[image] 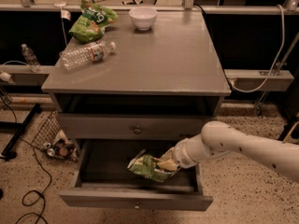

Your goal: Place green jalapeno chip bag into middle drawer

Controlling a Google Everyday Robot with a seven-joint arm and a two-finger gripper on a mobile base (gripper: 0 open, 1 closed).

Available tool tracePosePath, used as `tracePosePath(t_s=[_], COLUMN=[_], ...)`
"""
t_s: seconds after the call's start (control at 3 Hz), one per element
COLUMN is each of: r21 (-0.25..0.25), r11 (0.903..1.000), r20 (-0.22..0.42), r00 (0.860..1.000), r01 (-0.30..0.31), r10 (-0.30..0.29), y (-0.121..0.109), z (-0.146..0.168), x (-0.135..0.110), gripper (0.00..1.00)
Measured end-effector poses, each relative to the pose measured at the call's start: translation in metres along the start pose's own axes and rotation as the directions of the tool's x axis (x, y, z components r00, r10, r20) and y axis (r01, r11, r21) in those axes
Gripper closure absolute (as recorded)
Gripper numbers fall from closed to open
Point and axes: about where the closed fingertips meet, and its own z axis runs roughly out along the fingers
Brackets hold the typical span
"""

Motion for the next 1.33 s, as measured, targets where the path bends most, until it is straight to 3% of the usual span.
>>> tracePosePath(t_s=[1.33], r21=[-0.022], r11=[0.9997], r20=[-0.003], r00=[1.000], r01=[0.009], r10=[-0.009], y=[0.0060], z=[0.0053], x=[-0.0004], gripper=[0.04])
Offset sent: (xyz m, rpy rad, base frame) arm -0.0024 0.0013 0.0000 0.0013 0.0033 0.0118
